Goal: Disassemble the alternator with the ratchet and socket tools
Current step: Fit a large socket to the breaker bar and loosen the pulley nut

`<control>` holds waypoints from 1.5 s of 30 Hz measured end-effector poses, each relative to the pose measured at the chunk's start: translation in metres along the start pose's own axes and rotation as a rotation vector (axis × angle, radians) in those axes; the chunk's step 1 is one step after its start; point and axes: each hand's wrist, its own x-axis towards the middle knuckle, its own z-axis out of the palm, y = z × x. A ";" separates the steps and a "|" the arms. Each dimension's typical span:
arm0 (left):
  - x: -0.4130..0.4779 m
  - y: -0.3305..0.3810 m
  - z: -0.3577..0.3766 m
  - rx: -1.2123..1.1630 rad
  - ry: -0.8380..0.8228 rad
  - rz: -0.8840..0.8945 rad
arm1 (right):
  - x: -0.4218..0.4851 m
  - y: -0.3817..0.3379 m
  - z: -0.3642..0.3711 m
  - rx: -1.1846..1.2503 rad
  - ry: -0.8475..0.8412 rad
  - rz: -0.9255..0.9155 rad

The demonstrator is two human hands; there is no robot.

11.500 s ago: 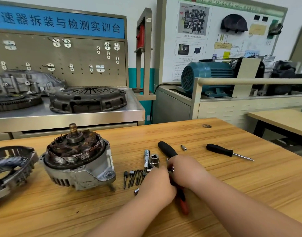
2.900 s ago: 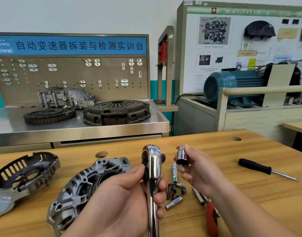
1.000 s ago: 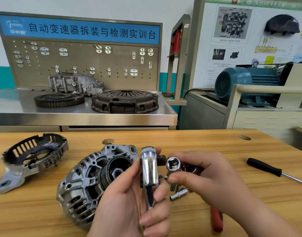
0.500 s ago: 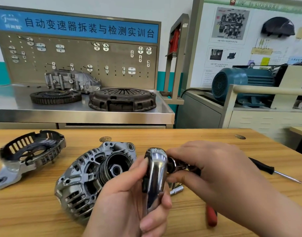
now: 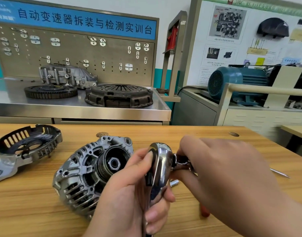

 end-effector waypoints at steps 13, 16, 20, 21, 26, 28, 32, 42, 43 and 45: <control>0.003 -0.004 0.012 -0.060 0.215 -0.083 | 0.003 -0.002 0.018 0.002 -0.059 -0.096; 0.003 -0.007 0.009 -0.129 0.188 -0.131 | 0.009 0.004 0.014 0.070 -0.268 -0.016; 0.002 -0.005 0.004 -0.189 0.146 -0.194 | 0.007 0.026 0.003 0.906 -0.235 0.435; 0.002 -0.005 0.003 -0.197 0.129 -0.200 | 0.005 0.034 0.003 1.152 -0.181 0.570; 0.004 -0.004 -0.002 -0.208 0.074 -0.156 | -0.001 0.039 0.022 2.127 0.000 1.167; 0.005 -0.005 -0.005 -0.223 0.011 -0.125 | 0.000 0.032 0.029 2.290 0.069 1.289; 0.004 -0.006 -0.013 -0.313 -0.105 -0.084 | 0.001 0.025 0.039 2.386 0.228 1.417; 0.007 -0.011 -0.021 -0.360 -0.330 -0.054 | -0.005 0.014 0.060 2.341 0.255 1.292; 0.006 -0.012 -0.021 -0.357 -0.339 -0.054 | -0.007 0.015 0.064 2.235 0.236 1.259; 0.006 -0.012 -0.019 -0.352 -0.356 -0.046 | -0.011 0.019 0.072 1.999 0.174 1.228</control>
